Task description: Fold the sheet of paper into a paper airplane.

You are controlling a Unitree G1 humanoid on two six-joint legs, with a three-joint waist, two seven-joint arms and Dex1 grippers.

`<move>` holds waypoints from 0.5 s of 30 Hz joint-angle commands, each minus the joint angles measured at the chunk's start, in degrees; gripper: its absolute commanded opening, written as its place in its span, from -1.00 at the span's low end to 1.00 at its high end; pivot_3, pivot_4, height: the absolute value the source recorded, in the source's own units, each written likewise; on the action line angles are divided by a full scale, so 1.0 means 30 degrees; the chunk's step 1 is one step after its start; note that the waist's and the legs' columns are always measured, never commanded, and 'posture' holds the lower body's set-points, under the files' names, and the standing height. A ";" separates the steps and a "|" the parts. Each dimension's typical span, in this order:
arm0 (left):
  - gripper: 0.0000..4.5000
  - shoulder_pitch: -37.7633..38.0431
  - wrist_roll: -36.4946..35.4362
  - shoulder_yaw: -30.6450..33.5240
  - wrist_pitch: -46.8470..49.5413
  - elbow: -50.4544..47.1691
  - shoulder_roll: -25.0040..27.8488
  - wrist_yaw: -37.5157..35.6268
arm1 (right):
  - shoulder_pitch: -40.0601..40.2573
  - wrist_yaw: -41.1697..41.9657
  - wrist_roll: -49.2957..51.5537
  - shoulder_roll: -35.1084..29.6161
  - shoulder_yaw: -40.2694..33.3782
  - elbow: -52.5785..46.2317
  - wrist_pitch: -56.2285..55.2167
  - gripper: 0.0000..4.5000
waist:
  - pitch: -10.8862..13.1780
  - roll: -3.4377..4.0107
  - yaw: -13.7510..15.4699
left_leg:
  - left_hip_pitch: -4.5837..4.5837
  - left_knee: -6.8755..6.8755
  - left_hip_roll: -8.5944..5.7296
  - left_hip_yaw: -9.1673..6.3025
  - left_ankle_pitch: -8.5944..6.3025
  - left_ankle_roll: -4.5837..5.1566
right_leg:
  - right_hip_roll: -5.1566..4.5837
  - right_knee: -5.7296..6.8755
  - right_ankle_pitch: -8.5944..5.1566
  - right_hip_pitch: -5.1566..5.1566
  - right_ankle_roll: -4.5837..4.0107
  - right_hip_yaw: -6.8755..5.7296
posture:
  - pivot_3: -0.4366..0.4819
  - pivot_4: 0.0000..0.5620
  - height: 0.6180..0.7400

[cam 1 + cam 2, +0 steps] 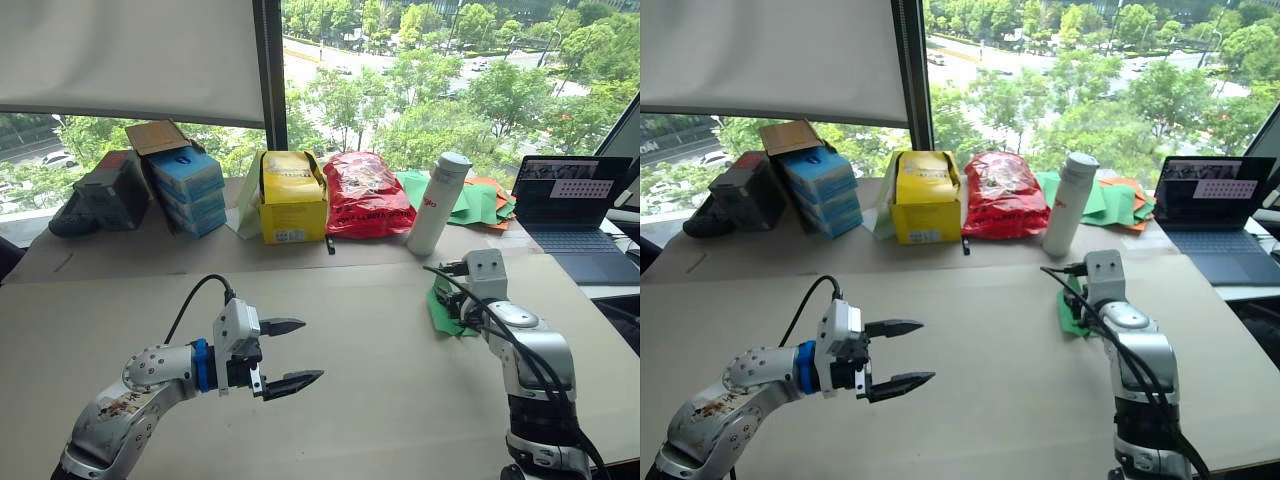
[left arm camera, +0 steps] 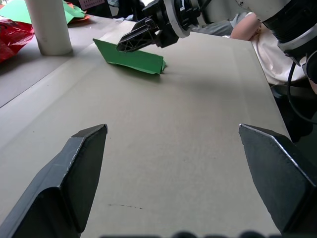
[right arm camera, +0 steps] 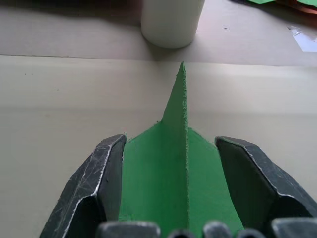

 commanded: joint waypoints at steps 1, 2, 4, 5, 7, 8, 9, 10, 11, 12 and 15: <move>1.00 0.0132 0.0003 0.0673 -0.0511 0.0201 0.0036 0.0140 | -0.0087 0.1788 0.1561 -0.0779 -0.0056 -0.2059 -0.1677 0.99 | 0.0001 0.0000 0.0001 | 0.0003 0.0000 0.0000 -0.0001 -0.0025 0.0043 | 0.0000 0.0003 0.0000 0.0000 0.0001 0.0000 | -0.05 -0.47 1.00; 1.00 0.0282 0.0153 0.0937 -0.0649 0.0555 -0.0028 0.0353 | 0.0520 0.3162 0.2423 -0.1015 0.0250 -0.2740 -0.2634 0.99 | 0.0000 0.0000 0.0002 | 0.0007 0.0000 0.0002 -0.0001 -0.0043 0.0074 | 0.0005 0.0002 0.0000 0.0000 0.0001 -0.0004 | -0.05 -0.47 1.00; 1.00 0.0668 0.0744 0.1256 -0.1109 0.1185 -0.0188 0.0825 | 0.1807 0.5667 0.4354 -0.1117 0.0583 -0.4087 -0.4224 0.99 | 0.0000 0.0000 0.0011 | 0.0016 -0.0003 0.0009 -0.0003 -0.0048 0.0082 | 0.0013 -0.0002 -0.0002 0.0006 0.0001 -0.0008 | -0.05 -0.47 1.00; 1.00 0.0845 0.0922 0.1454 -0.1300 0.1390 -0.0408 0.1221 | 0.2369 0.6409 0.5168 -0.1001 0.0503 -0.4387 -0.4722 0.99 | 0.0000 0.0000 0.0012 | 0.0036 -0.0009 0.0017 -0.0010 -0.0050 0.0085 | 0.0020 -0.0021 -0.0004 0.0036 0.0003 -0.0006 | -0.05 -0.47 1.00; 1.00 0.0995 0.0638 0.2130 -0.1403 0.1683 -0.1125 0.2101 | 0.3555 0.7407 0.5449 -0.1366 0.0918 -0.4340 -0.6039 0.99 | 0.0002 -0.0003 0.0012 | 0.0051 -0.0009 0.0025 -0.0021 -0.0057 0.0096 | 0.0025 -0.0039 -0.0006 0.0064 0.0003 -0.0001 | -0.05 -0.47 1.00; 1.00 0.1080 0.0994 0.2510 -0.1847 0.2079 -0.1465 0.2665 | 0.4333 0.7988 0.5101 -0.1799 0.1530 -0.4143 -0.7114 0.99 | 0.0002 -0.0004 0.0030 | 0.0045 0.0003 0.0016 -0.0019 -0.0069 0.0117 | -0.0001 -0.0032 -0.0003 0.0064 0.0008 0.0005 | -0.05 -0.47 1.00; 1.00 0.1156 0.1569 0.2800 -0.2371 0.2492 -0.1723 0.3213 | 0.4959 0.8444 0.4862 -0.2077 0.2029 -0.3954 -0.7949 0.99 | 0.0002 -0.0003 0.0107 | 0.0037 0.0012 0.0010 -0.0018 -0.0077 0.0131 | -0.0018 -0.0033 0.0004 0.0065 0.0020 0.0005 | -0.05 -0.47 1.00; 1.00 0.1238 0.2163 0.3067 -0.2870 0.2900 -0.1942 0.3794 | 0.5448 0.8704 0.4804 -0.2168 0.2388 -0.3742 -0.8577 0.99 | 0.0003 -0.0006 0.0151 | 0.0043 0.0022 0.0002 -0.0015 -0.0087 0.0149 | -0.0038 -0.0036 0.0012 0.0071 0.0034 0.0003 | -0.05 -0.47 1.00; 1.00 0.1325 0.2454 0.3295 -0.2994 0.3216 -0.2125 0.4250 | 0.5833 0.8888 0.4714 -0.2262 0.2767 -0.3497 -0.9206 0.99 | 0.0003 -0.0010 0.0162 | 0.0058 0.0035 0.0000 -0.0010 -0.0093 0.0158 | -0.0038 -0.0037 0.0011 0.0087 0.0038 -0.0002 | -0.05 -0.47 1.00; 1.00 0.1489 0.2552 0.3458 -0.3306 0.3323 -0.2298 0.4407 | 0.6097 0.8954 0.4575 -0.2239 0.3123 -0.3177 -0.9869 0.99 | 0.0003 -0.0010 0.0180 | 0.0060 0.0039 0.0000 -0.0008 -0.0092 0.0158 | -0.0036 -0.0035 0.0012 0.0090 0.0037 0.0000 | -0.05 -0.47 1.00; 1.00 0.1884 0.2526 0.3710 -0.3687 0.3272 -0.2771 0.4826 | 0.6497 0.8729 0.3901 -0.1922 0.3930 -0.1828 -1.1677 0.99 | 0.0002 -0.0010 0.0140 | 0.0074 0.0039 0.0002 0.0005 -0.0086 0.0145 | -0.0035 -0.0009 0.0012 0.0075 0.0036 0.0004 | -0.05 -0.47 1.00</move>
